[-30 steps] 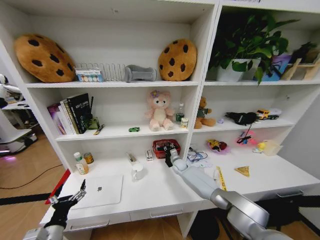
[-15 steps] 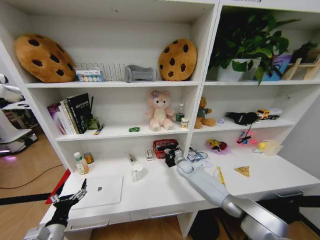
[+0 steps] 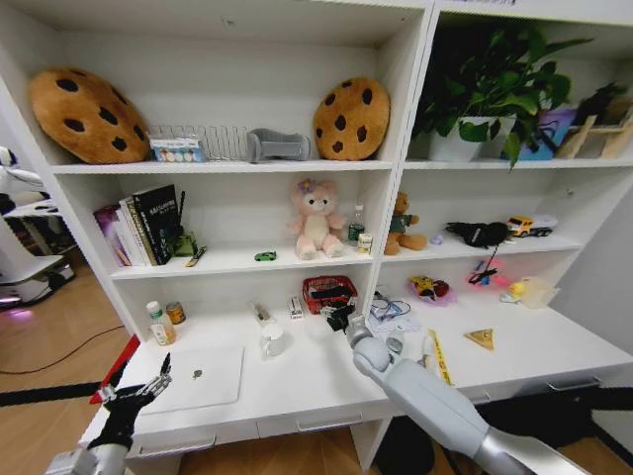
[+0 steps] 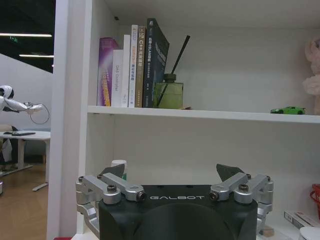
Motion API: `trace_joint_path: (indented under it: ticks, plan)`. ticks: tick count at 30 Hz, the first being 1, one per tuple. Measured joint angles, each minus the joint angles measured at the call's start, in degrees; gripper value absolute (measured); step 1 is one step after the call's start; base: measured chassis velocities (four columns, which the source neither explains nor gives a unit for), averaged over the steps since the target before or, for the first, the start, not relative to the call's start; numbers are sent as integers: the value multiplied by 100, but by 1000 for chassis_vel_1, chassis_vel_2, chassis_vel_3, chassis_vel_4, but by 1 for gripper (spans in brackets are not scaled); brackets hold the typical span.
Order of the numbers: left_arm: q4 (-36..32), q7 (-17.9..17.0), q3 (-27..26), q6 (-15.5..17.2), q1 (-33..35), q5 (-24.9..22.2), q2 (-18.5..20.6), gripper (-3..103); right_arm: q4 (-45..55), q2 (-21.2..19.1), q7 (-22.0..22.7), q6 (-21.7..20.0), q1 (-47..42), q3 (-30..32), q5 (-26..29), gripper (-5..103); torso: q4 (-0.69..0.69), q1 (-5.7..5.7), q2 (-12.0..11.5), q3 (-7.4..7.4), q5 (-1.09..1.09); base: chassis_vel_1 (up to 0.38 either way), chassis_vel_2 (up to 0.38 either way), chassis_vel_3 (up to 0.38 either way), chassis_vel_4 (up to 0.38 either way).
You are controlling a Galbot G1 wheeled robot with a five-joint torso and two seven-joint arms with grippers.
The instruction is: Organize the objects on the table.
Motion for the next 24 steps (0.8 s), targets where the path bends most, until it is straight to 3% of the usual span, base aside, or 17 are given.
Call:
trace_joint_path:
  ticks: [9, 16, 18, 24]
  plan:
    - [33, -79, 72, 66, -112, 94, -45, 100, 1014, -383, -203, 341, -1117, 762, -316, 100, 0, 0, 0, 0, 0, 0, 0, 0, 0]
    - [-29, -183, 158, 161, -200, 192, -84, 100, 1653, -542, -223, 546, -2242, 1905, -630, 100, 0, 0, 0, 0, -1, 0, 0, 0, 0]
    - [-45, -212, 165, 193, -211, 216, -101, 100, 1929, -552, -286, 647, -2979, 2561, -704, 100, -1, 0, 0, 1, 1, 0, 0, 0, 0]
    - [-73, -237, 155, 240, -215, 224, -146, 100, 2396, -489, -372, 892, -3917, 3228, -817, 100, 0, -1, 0, 0, 0, 0, 0, 0, 0]
